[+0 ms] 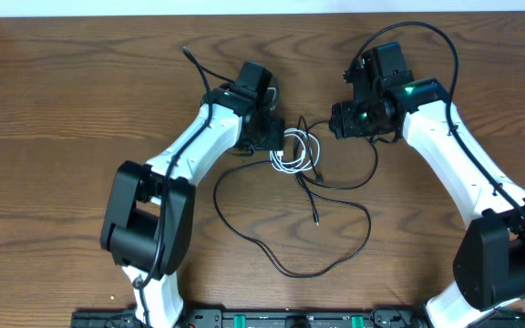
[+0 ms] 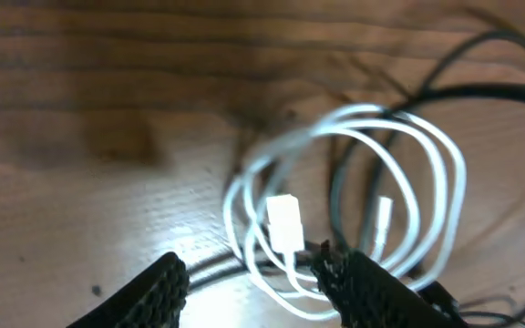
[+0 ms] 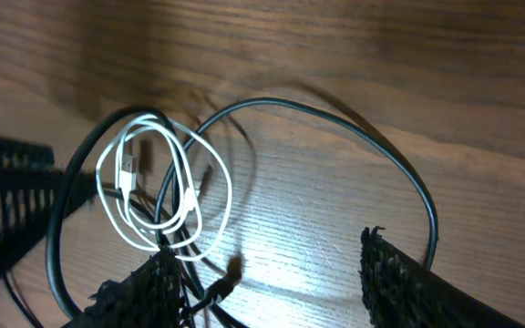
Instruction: Untangle cables
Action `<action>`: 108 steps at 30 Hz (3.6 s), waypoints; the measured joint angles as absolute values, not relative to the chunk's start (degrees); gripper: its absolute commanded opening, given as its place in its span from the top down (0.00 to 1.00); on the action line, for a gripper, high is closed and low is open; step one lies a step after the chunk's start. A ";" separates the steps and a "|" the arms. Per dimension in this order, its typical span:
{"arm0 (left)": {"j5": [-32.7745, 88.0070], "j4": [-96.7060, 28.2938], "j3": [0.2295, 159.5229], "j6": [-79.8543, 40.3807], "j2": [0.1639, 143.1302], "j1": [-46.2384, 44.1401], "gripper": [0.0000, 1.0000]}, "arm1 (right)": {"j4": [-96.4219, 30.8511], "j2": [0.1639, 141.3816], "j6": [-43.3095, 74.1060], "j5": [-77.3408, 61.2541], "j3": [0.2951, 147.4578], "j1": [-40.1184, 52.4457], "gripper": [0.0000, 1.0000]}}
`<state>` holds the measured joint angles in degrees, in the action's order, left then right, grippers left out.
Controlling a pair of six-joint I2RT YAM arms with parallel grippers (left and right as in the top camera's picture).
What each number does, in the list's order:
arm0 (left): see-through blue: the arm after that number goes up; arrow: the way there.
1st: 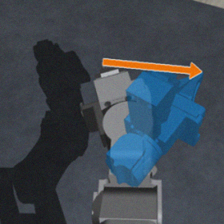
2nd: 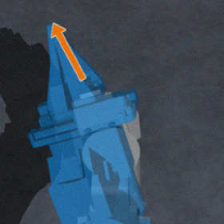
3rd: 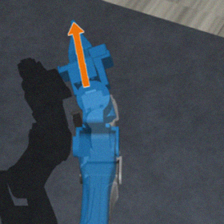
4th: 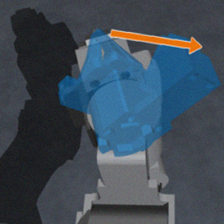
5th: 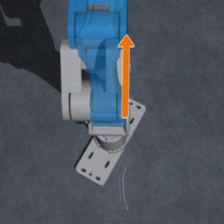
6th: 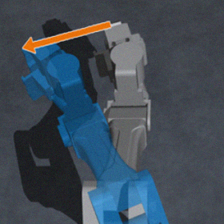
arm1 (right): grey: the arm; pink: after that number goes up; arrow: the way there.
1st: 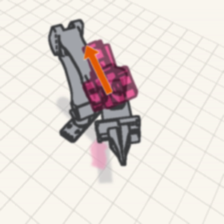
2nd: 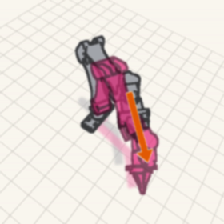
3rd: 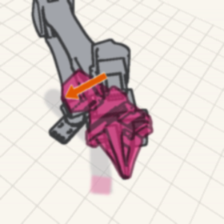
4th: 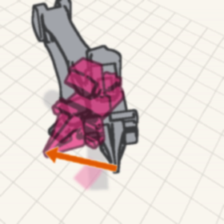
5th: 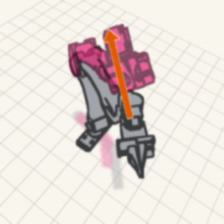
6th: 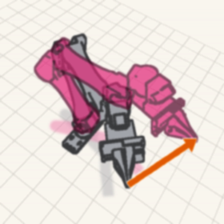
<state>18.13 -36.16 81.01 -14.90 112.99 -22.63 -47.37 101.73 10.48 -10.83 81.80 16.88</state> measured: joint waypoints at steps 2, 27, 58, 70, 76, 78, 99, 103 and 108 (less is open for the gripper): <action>18.13 -35.38 81.01 -14.70 113.99 -22.15 0.45 | -47.44 101.73 10.48 -10.83 81.80 16.88 0.38; 22.15 -32.91 81.01 -8.51 118.58 -21.96 0.67 | -47.51 101.73 10.48 -10.83 81.80 16.88 0.37; 19.84 -27.11 83.64 -10.24 83.37 -21.15 0.92 | -47.13 101.73 10.48 -10.85 81.80 17.02 0.32; 14.28 -22.09 83.64 -11.09 74.59 -21.15 0.92 | -42.94 101.73 9.98 -21.89 81.80 18.31 0.30; 13.50 -17.76 83.61 -14.22 73.49 -21.15 0.92 | -40.58 101.73 9.82 -29.30 81.80 18.33 0.30; 13.34 -15.33 83.59 -15.07 73.30 -21.15 0.92 | -40.58 101.73 9.82 -30.28 81.80 18.33 0.30; 5.56 -13.28 83.59 -16.58 72.86 -21.15 0.92 | -40.45 101.73 6.74 -45.17 81.82 19.59 0.18; 5.58 -13.13 83.59 -18.09 72.75 -21.15 0.92 | -39.72 101.73 5.56 -42.78 81.82 22.44 0.16; 6.59 -13.45 83.59 -20.16 72.75 -21.15 0.92 | -39.07 101.73 3.99 -37.56 81.82 25.32 0.48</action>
